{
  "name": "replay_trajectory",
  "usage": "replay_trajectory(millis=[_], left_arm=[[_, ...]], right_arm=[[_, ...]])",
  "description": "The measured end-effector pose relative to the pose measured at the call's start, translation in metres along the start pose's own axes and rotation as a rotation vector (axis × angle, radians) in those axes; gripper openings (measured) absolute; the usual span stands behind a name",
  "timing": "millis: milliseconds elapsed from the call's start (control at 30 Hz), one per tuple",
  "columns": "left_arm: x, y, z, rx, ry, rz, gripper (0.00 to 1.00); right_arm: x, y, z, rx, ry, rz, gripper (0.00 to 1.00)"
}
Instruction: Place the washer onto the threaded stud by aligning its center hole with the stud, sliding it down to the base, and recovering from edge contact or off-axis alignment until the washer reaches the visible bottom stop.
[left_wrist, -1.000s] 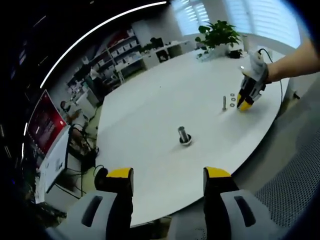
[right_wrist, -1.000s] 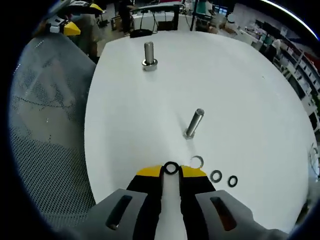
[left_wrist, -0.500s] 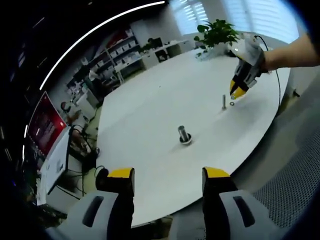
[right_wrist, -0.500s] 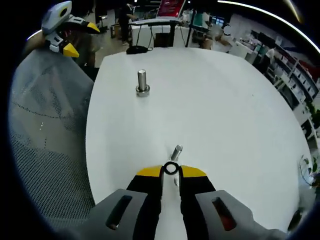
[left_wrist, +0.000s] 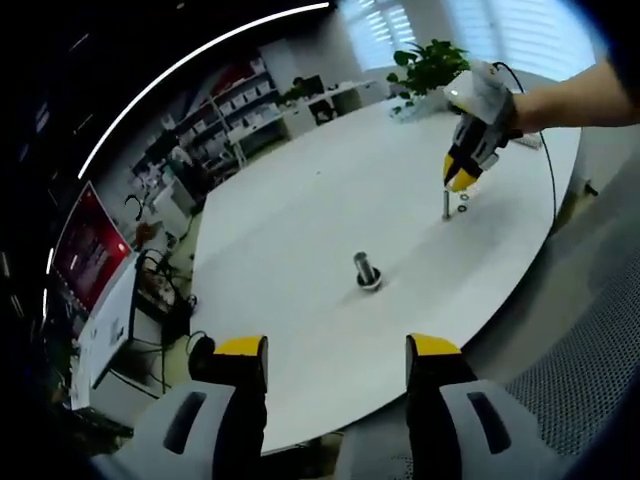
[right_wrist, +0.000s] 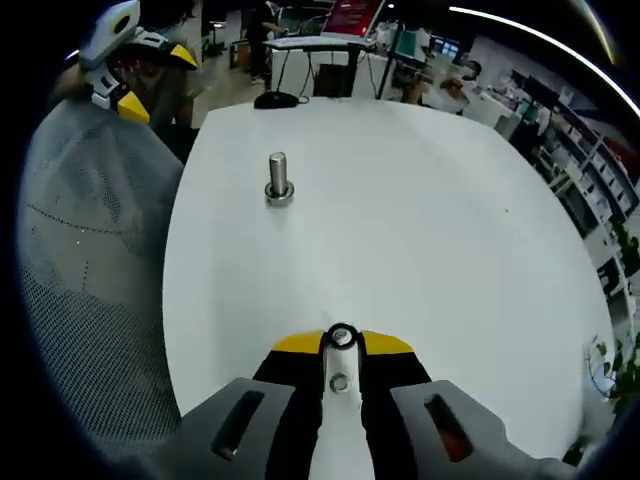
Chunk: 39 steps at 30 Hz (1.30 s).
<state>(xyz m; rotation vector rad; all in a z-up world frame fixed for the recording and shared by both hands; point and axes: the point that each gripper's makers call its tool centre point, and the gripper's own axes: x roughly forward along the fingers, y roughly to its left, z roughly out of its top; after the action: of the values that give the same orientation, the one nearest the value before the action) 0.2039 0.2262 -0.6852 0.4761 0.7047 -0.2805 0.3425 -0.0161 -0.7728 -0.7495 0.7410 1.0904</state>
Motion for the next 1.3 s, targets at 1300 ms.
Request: replay_trajectory(millis=[1300], left_arm=[[-0.001, 0.0, 0.008, 0.003, -0.037, -0.006, 0.52]], right_arm=[[0.014, 0.0, -0.004, -0.159, 0.249, 0.104, 0.13]])
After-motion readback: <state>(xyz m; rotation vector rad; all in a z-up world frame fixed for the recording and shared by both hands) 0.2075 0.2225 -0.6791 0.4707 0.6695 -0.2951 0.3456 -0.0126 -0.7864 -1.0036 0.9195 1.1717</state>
